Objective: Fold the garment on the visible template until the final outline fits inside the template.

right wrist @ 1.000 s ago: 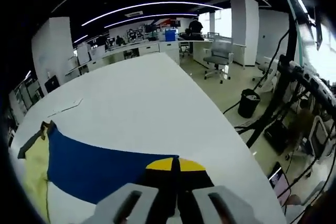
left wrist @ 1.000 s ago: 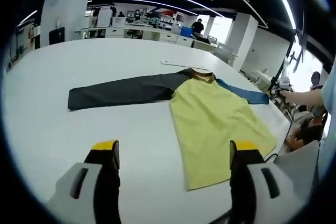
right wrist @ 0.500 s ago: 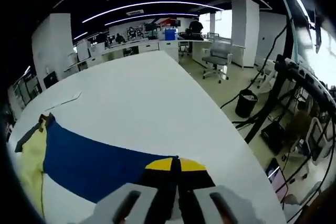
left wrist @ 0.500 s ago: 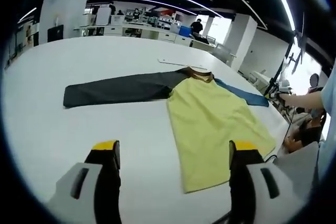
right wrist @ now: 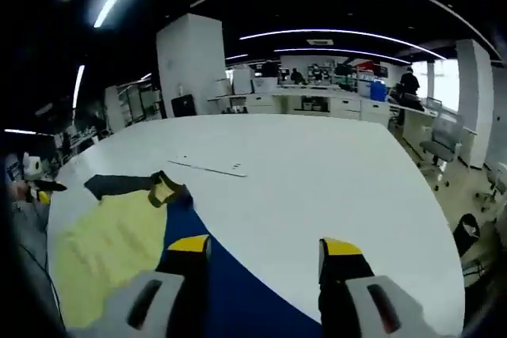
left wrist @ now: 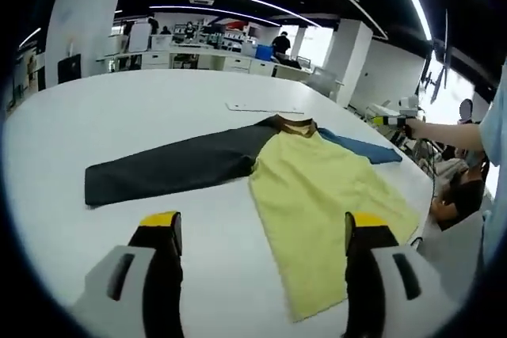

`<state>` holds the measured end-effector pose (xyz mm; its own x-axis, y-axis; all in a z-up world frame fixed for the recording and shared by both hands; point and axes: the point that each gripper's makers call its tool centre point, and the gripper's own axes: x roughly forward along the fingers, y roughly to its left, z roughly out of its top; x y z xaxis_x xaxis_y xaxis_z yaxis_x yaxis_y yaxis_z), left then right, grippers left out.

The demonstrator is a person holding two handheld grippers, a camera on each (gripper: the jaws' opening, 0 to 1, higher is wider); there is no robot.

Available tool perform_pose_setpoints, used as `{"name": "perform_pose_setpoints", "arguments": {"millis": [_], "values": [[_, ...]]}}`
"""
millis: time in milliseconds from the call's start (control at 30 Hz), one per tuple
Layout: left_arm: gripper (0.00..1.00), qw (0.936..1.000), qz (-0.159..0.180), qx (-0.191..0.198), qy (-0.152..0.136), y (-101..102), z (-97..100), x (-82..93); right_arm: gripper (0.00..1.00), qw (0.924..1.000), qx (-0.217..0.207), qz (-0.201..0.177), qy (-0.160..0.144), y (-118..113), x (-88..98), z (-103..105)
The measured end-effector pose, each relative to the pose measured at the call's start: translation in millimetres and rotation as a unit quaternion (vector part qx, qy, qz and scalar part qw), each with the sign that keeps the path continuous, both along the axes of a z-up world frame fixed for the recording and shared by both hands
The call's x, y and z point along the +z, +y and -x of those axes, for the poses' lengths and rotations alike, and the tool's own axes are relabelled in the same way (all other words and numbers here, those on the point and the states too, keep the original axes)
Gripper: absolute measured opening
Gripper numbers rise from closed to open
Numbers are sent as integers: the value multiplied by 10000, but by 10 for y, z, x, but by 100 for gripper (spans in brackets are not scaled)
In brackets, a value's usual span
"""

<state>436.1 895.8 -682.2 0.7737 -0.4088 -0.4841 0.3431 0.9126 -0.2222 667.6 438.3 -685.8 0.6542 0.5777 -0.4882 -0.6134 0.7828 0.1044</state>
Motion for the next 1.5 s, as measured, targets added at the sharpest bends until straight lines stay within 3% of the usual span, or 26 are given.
{"name": "perform_pose_setpoints", "arguments": {"millis": [133,200,233,333,433,533,833,1000,1100,1267,1500], "values": [[85,9992,-51,-372,-122,-100,-284,66,60,9971,716,143,193,364,-32,25],[84,9981,-68,-591,-173,-151,-425,96,64,9922,1169,279,338,521,-52,98],[84,9960,-170,-862,-176,-185,-452,91,67,9899,1331,332,356,568,-55,121],[78,9928,-396,-1123,-147,-218,-684,61,76,9823,1702,525,573,644,-97,169],[80,9905,-425,-1295,-166,-239,-967,55,75,9790,1845,588,639,691,-98,144],[75,9874,-437,-1507,-211,-281,-1280,55,72,9769,1910,703,650,738,-139,60],[66,9795,-620,-1915,-58,-496,-2083,-194,57,9670,2222,896,866,916,-347,-58],[60,9663,-1082,-2329,177,-584,-2232,-458,50,9627,2300,1039,971,1012,-461,-100],[54,9637,-1155,-2394,243,-607,-2309,-528,45,9603,2342,1120,1026,1064,-538,-125],[44,9690,-1167,-2139,395,-510,-2451,-628,27,9577,2390,1213,1045,1150,-642,-170],[26,9740,-1063,-1936,499,-396,-2434,-663,18,9580,2349,1180,1148,1209,-752,-294]]}}
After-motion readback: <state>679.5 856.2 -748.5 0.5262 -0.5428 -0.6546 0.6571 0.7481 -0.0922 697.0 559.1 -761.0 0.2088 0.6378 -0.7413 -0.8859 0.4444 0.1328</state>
